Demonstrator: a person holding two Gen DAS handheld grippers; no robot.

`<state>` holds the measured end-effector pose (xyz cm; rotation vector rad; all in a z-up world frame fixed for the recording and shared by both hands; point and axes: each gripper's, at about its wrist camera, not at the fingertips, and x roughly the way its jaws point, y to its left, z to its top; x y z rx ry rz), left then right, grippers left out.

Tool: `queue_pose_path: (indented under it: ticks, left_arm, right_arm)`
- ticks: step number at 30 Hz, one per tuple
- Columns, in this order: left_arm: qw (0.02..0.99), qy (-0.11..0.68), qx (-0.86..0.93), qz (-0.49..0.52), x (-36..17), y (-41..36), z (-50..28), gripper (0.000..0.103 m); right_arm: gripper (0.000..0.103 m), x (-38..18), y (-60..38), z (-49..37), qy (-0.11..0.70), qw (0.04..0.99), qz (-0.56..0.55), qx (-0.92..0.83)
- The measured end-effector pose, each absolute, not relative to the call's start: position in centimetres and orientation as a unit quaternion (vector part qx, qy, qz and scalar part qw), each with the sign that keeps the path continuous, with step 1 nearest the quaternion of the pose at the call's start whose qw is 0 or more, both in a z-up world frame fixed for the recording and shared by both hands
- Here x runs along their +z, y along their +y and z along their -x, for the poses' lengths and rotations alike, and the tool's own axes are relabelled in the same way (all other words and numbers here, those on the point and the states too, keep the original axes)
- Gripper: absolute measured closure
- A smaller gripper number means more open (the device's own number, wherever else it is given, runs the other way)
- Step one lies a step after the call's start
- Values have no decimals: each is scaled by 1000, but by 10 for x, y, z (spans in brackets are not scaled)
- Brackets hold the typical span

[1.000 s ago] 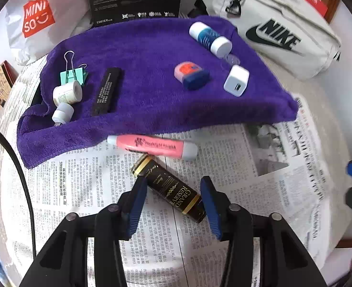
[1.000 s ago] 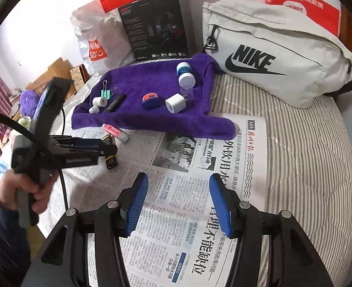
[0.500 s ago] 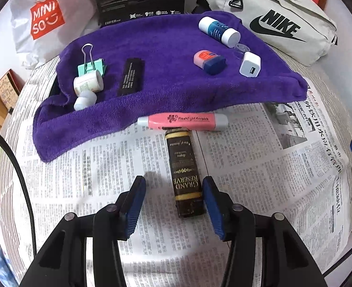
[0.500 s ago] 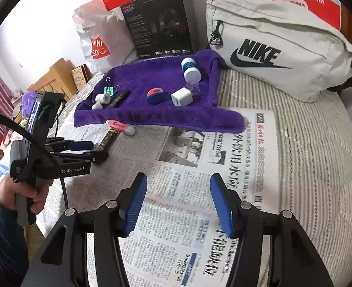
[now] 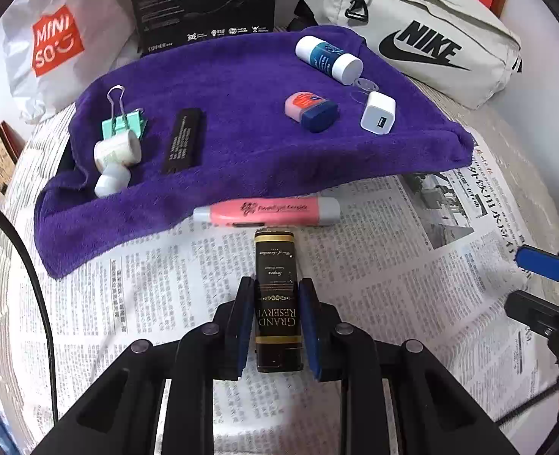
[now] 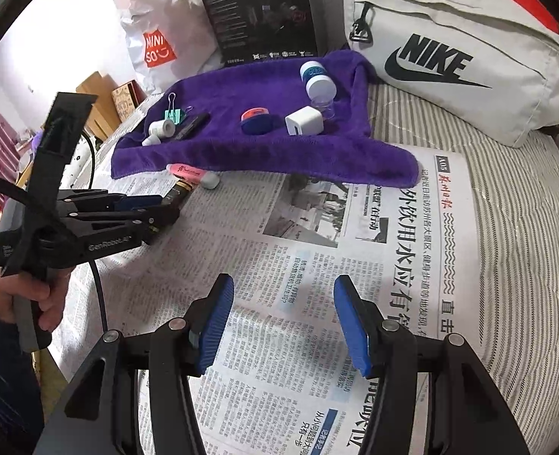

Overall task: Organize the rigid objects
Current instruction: 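Grasp the pink tube with the right tool while left tool holds the gold tube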

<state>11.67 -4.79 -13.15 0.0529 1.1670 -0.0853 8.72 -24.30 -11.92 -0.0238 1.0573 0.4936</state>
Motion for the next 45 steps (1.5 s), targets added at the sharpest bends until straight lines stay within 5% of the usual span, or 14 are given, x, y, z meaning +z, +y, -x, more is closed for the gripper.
queue_pose_path:
  ticks: [40,43,45]
  left_arm:
    - [849,527,-23,26,-126,68,-80,80]
    - [850,526,-23,23,-126,67,-79,80]
    - [850,525,-21,20,-126,66,-78,80]
  right_arm:
    - [51,-150,-89,-163,460,790,197,355]
    - [61,-150,-88,-161,451,790,199,365]
    - [78,-149,-87,-157,447,787,204,373]
